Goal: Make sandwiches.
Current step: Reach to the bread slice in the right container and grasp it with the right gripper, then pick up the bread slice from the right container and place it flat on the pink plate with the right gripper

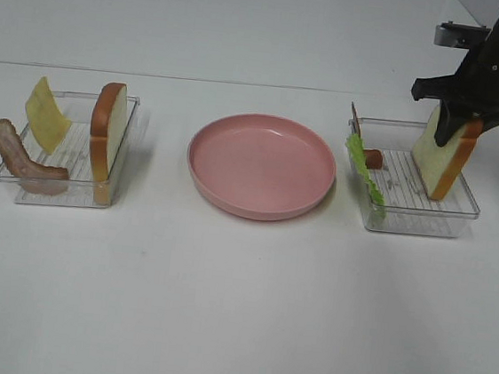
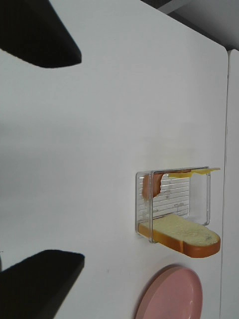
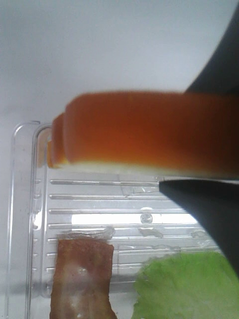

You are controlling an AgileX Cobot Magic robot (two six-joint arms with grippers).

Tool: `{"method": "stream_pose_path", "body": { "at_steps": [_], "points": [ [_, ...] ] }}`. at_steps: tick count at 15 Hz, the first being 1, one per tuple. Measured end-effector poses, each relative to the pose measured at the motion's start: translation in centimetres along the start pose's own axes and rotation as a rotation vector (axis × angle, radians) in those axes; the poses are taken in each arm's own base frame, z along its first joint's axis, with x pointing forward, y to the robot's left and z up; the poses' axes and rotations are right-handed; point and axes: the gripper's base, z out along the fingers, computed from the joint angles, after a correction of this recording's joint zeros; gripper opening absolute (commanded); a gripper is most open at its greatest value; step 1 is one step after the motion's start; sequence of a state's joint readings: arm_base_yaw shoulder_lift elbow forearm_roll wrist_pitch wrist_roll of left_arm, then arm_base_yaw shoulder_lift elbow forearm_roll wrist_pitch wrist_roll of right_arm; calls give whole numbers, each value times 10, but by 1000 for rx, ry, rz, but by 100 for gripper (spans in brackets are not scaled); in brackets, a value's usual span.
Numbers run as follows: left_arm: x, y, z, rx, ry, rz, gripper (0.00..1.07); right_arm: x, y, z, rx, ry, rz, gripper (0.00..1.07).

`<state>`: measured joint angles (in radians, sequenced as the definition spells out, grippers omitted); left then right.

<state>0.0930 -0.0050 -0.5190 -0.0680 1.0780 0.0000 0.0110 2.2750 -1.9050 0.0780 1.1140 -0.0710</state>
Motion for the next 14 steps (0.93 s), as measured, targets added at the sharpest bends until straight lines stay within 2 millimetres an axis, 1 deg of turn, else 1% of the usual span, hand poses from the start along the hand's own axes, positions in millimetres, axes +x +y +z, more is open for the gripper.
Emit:
{"method": "stream_pose_path", "body": {
  "at_steps": [1, 5, 6, 9, 10, 11, 13, 14],
  "points": [
    [0, 0, 0, 0, 0, 0, 91, 0, 0, 0, -1, 0, 4, 0],
    [0, 0, 0, 0, 0, 0, 91, 0, 0, -1, -2, 4, 9, 0],
    [0, 0, 0, 0, 0, 0, 91, 1, 1, -6, -3, 7, 8, 0],
    [0, 0, 0, 0, 0, 0, 91, -2, 7, -57, -31, -76, 4, 0],
    [0, 0, 0, 0, 0, 0, 91, -3, 8, -63, -40, -93, 4, 0],
    [0, 0, 0, 0, 0, 0, 91, -3, 12, -83, -65, -141, 4, 0],
    [0, 0, 0, 0, 0, 0, 91, 0, 20, -102, -132, -185, 4, 0],
    [0, 0, 0, 0, 0, 0, 91, 2, 30, -108, -194, -199, -16, 0]
  ]
}}
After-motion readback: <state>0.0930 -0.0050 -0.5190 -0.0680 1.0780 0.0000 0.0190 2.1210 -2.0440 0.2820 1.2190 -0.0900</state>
